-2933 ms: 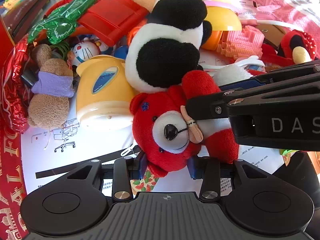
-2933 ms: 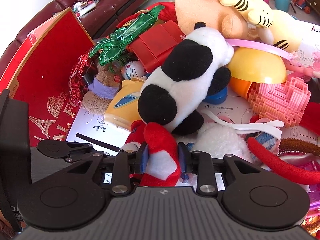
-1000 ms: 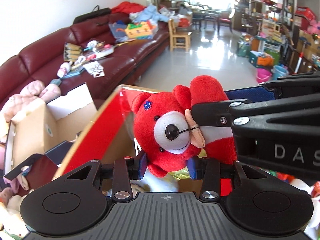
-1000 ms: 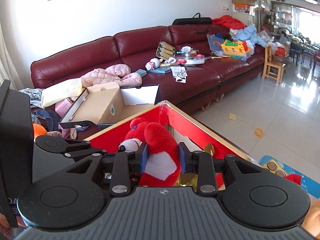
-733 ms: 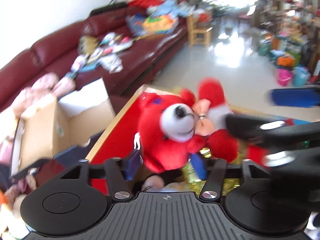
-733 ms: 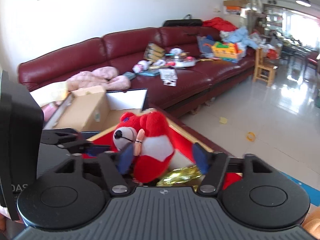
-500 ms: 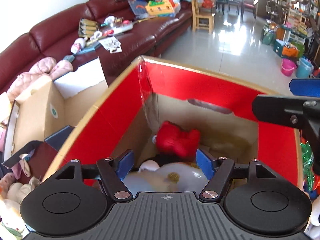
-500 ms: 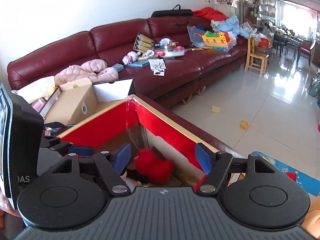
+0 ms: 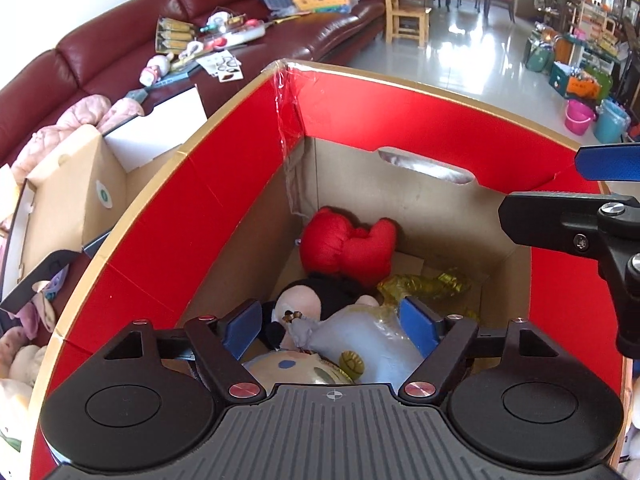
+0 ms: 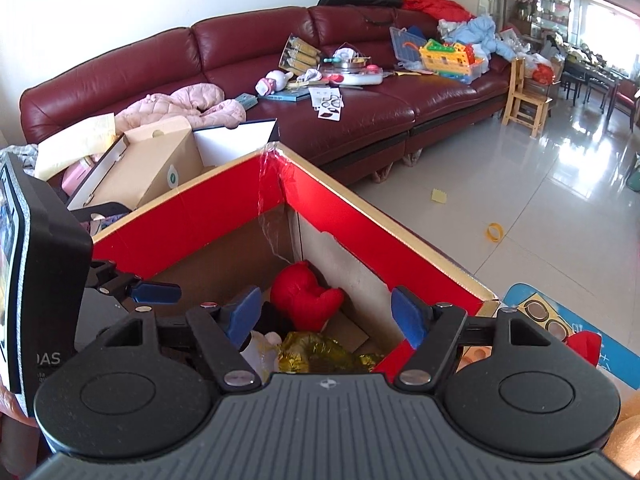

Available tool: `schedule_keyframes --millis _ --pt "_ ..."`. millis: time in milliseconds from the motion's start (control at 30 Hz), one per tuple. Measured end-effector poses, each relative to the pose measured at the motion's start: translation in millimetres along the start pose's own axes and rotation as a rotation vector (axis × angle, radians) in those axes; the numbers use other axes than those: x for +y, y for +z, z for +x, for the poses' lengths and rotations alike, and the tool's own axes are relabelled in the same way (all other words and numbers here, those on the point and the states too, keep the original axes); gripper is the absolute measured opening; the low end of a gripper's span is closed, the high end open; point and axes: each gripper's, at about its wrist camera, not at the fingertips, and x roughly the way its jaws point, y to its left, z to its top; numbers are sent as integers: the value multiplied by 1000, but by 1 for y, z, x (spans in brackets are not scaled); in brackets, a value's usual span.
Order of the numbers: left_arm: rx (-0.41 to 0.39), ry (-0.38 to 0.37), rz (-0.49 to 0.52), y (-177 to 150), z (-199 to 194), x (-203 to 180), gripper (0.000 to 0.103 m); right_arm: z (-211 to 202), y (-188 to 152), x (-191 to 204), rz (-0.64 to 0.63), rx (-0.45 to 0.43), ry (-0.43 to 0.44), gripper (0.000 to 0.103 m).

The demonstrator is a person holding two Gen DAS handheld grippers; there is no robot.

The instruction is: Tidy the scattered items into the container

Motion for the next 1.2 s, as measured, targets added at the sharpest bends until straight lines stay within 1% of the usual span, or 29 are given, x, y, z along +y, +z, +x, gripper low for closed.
schedule_keyframes --millis 267,300,333,367,433,533,600,667,733,833,1000,1100,1200 --pt "-2 10 35 -11 -11 -2 89 0 -6 5 -31 38 8 77" --pt "2 11 44 -13 -13 -1 90 0 -8 6 -40 47 12 79" --pt "8 15 58 -16 -15 -1 91 0 -9 8 -51 53 17 83" --pt "15 20 73 -19 -17 -1 92 -1 -10 11 -64 57 22 84" --pt "30 16 94 -27 -22 2 94 0 -13 17 -104 73 29 85" --pt "99 10 103 -40 -26 9 95 2 -19 27 -157 100 36 87" --pt "124 7 103 -51 -29 15 95 5 -21 35 -188 118 46 87" --pt "128 13 101 -61 -32 21 95 7 -24 42 -214 134 55 88" --pt "144 13 94 -70 -35 27 95 11 -27 51 -246 144 57 95" --pt "165 19 85 -83 -38 35 96 16 -32 65 -314 164 59 99" --pt "189 24 92 -99 -38 42 96 26 -43 82 -409 204 68 102" --pt "206 12 93 -104 -38 45 96 34 -47 86 -431 241 74 102" --pt "200 4 115 -110 -41 44 95 40 -49 90 -443 250 74 102"
